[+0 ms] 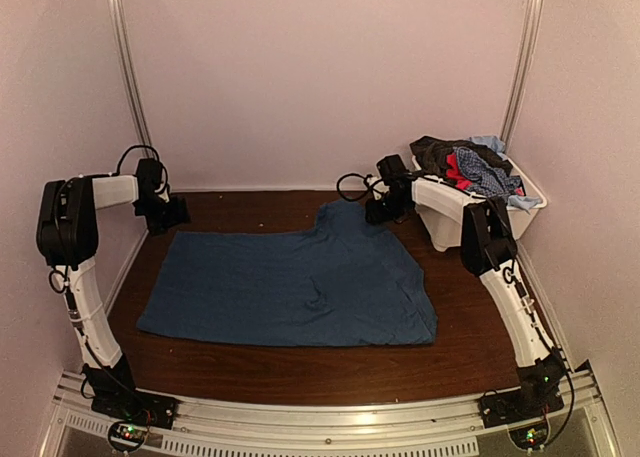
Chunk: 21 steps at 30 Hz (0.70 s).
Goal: Fold and stack the mixed laundry pile
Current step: Move the right arm to the center of the board with the 1/3-folded T-shirt.
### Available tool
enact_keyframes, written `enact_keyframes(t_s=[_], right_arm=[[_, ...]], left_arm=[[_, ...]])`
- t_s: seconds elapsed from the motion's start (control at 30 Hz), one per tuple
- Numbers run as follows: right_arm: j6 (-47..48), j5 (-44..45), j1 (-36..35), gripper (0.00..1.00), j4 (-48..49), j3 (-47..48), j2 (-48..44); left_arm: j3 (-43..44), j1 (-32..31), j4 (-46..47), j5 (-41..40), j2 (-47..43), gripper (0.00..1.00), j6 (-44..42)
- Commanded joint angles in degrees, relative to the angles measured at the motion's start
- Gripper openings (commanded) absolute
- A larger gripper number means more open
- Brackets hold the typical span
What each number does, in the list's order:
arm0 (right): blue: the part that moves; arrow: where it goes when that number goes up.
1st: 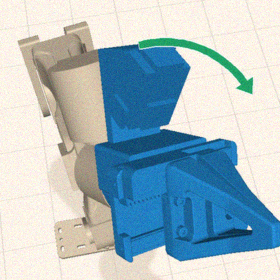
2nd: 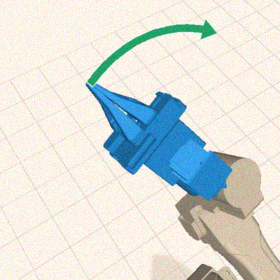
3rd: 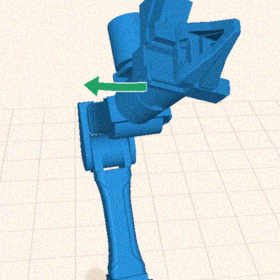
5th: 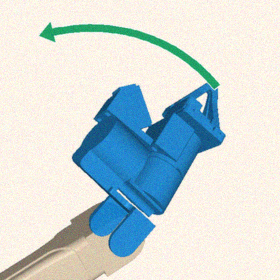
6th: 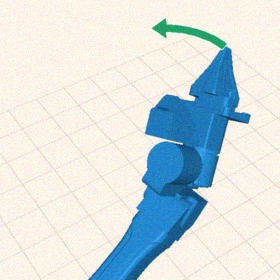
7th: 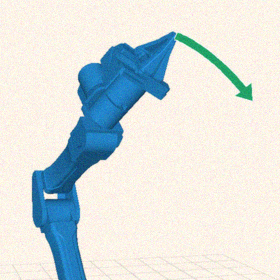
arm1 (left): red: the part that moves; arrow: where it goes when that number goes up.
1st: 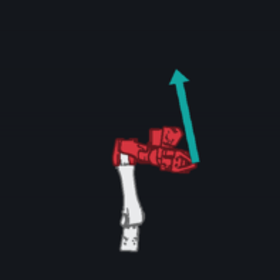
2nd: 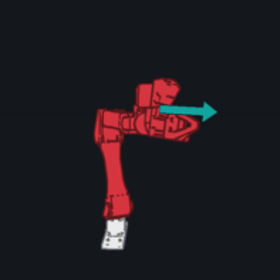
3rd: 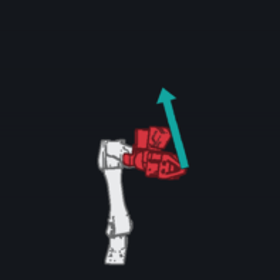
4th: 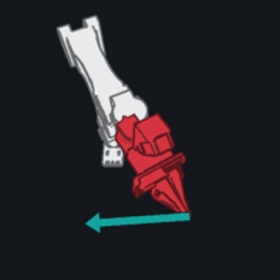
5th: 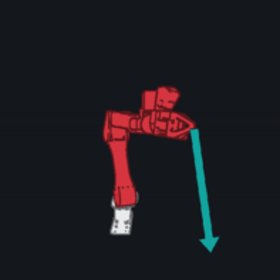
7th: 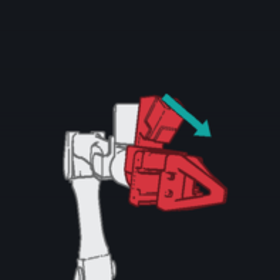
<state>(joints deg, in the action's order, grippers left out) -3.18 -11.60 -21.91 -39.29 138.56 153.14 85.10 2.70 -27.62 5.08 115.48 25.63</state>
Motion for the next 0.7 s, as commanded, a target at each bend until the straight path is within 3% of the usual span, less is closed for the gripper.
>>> enact_keyframes(t_s=[0.0, 0.13, 0.23, 0.37, 0.53, 0.67], right_arm=[[2.06, 5.80, -1.58, 0.34, -4.79, 0.16, 3.06], [2.41, 7.69, -1.56, 0.18, -4.97, -0.05, 2.90], [2.42, 7.19, -1.48, 0.00, -4.65, -0.17, 1.80], [1.24, 6.03, -0.83, 0.00, -2.64, -2.05, -1.83], [-0.42, 3.12, 1.59, 0.00, -0.23, -3.99, -5.30], [-0.77, 1.41, 2.90, 0.00, -0.18, -3.56, -4.71]], left_arm=[[1.85, 0.55, -0.48, -2.01, 0.35, 0.80, -1.24], [3.96, 0.51, 0.22, -3.46, 0.99, 0.77, -4.05], [11.69, 1.04, -4.86, -2.70, 5.15, 0.76, -8.58], [20.73, 1.65, -11.22, -1.86, 10.73, 0.74, -15.74], [24.69, 2.30, -16.12, -0.85, 12.60, 0.75, -26.07], [25.20, 3.50, -18.70, 2.12, 14.47, 0.65, -32.46]])
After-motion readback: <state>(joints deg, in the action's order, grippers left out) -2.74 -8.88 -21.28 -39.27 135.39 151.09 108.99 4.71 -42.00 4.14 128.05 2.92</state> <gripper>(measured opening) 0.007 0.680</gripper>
